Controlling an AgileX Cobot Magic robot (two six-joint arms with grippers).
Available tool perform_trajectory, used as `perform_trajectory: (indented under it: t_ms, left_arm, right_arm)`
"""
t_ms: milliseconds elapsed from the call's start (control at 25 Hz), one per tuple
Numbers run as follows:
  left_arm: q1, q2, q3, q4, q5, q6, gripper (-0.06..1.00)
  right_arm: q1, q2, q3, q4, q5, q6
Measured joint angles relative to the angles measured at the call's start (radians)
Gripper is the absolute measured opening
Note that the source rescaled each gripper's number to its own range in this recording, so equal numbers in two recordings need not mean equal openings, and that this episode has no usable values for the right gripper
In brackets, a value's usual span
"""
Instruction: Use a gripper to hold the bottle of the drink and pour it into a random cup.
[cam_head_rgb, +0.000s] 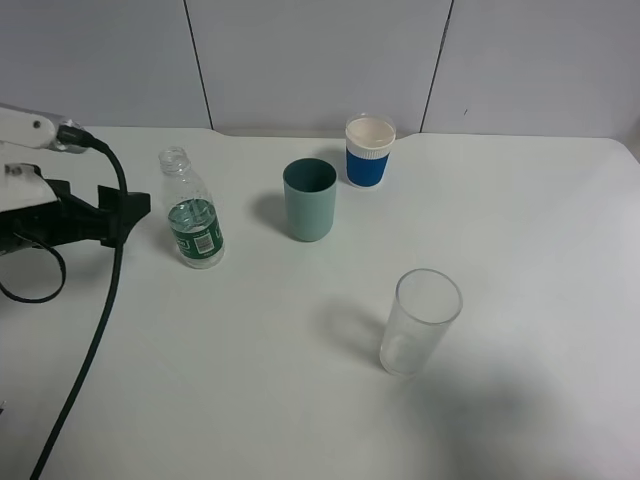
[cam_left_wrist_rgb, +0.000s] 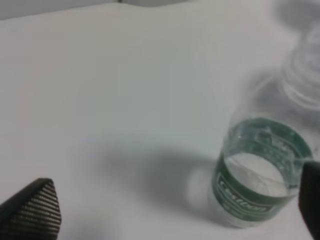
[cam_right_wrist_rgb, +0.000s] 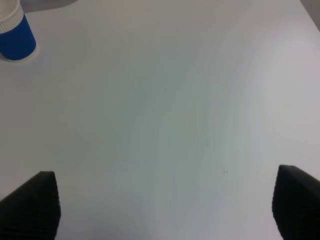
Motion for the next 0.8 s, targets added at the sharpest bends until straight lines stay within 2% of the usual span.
perform_trajectory:
  t_ms: [240, 480, 680, 800]
  left_arm:
    - [0.078, -0.185, -0.052, 0.010, 0.251, -0.014, 0.92]
    - [0.166, -0.337, -0.176, 0.094, 0.572, -0.115, 0.92]
    - [0.263, -0.444, -0.264, 0.153, 0.854, -0.125, 0.92]
    - [0.328, -0.514, -0.285, 0.159, 0.951, -0.125, 0.92]
  right_arm:
    - [0.000, 0.000, 0.000, 0.000, 0.000, 0.000]
    - [0.000, 0.000, 0.000, 0.000, 0.000, 0.000]
    - [0.000, 0.000, 0.000, 0.000, 0.000, 0.000]
    - [0.000, 0.000, 0.000, 0.000, 0.000, 0.000]
